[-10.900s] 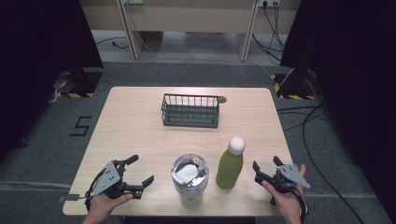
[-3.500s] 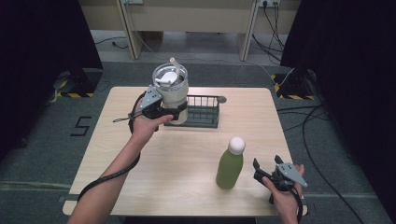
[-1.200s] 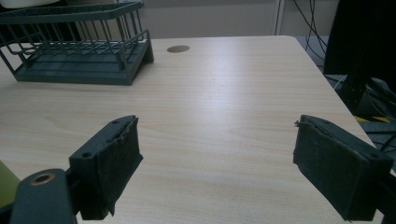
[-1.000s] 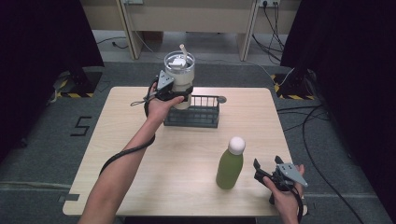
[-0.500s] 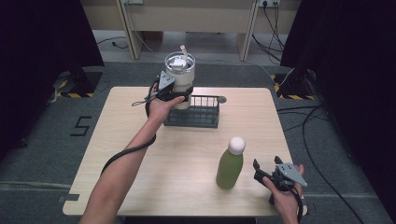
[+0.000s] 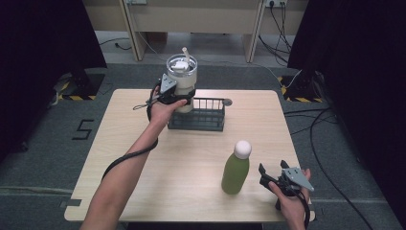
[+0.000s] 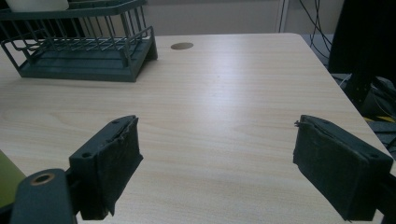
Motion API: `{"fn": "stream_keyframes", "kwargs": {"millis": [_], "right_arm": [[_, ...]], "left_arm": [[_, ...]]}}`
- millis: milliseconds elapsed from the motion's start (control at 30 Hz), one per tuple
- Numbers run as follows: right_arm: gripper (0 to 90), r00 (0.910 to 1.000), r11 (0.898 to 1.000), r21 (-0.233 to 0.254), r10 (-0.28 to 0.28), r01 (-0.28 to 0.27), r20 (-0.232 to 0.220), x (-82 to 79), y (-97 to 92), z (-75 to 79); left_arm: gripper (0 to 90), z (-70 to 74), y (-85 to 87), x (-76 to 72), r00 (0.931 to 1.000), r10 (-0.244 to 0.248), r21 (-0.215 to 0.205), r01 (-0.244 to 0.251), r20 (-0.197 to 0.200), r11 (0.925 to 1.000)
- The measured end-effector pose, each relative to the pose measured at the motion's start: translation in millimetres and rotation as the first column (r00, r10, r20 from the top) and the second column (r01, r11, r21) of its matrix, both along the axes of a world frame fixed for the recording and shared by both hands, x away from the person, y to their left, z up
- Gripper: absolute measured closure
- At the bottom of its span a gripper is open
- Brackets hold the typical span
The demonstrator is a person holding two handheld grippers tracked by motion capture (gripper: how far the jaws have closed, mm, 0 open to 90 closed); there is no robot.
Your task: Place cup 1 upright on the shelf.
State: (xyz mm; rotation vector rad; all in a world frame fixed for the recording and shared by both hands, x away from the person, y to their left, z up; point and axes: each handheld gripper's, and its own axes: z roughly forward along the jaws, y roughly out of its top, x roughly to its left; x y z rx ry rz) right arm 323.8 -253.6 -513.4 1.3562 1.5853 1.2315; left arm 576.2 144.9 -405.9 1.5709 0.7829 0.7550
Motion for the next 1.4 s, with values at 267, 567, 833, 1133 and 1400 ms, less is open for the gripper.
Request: {"fn": "stream_keyframes", "kwargs": {"millis": [267,567,833,1133,1400], "right_arm": [[14.6,1.0,1.0,-0.002,0.002,-0.002,-0.003,0.3,0.6,-0.6],[14.6,1.0,1.0,-0.006,0.005,-0.005,-0.007,0.3,0.5,-1.2],[14.6,1.0,1.0,-0.006,0.006,-0.006,-0.008,0.2,1.0,-1.4],[14.6,0.9999,1.0,-0.011,0.01,-0.01,-0.006,0.1,1.4,-1.6],[14.6,0.9999,1.0,-0.013,0.011,-0.011,-0.005,0.0,1.7,-1.3]], "left_arm": [[9.5,-5.9,2.3,0.4,0.9999,0.008,-0.004,-0.008,-0.009,1.0],[9.5,-17.3,4.4,0.6,0.9994,0.016,0.007,-0.016,-0.03,0.9999],[9.5,-25.1,4.4,1.2,0.9986,0.026,0.007,-0.026,-0.046,0.9996],[9.5,-30.5,6.2,2.1,0.998,0.028,-0.004,-0.028,-0.057,0.9996],[9.5,-35.4,6.2,2.7,0.9972,0.028,-0.007,-0.029,-0.069,0.9996]]}}
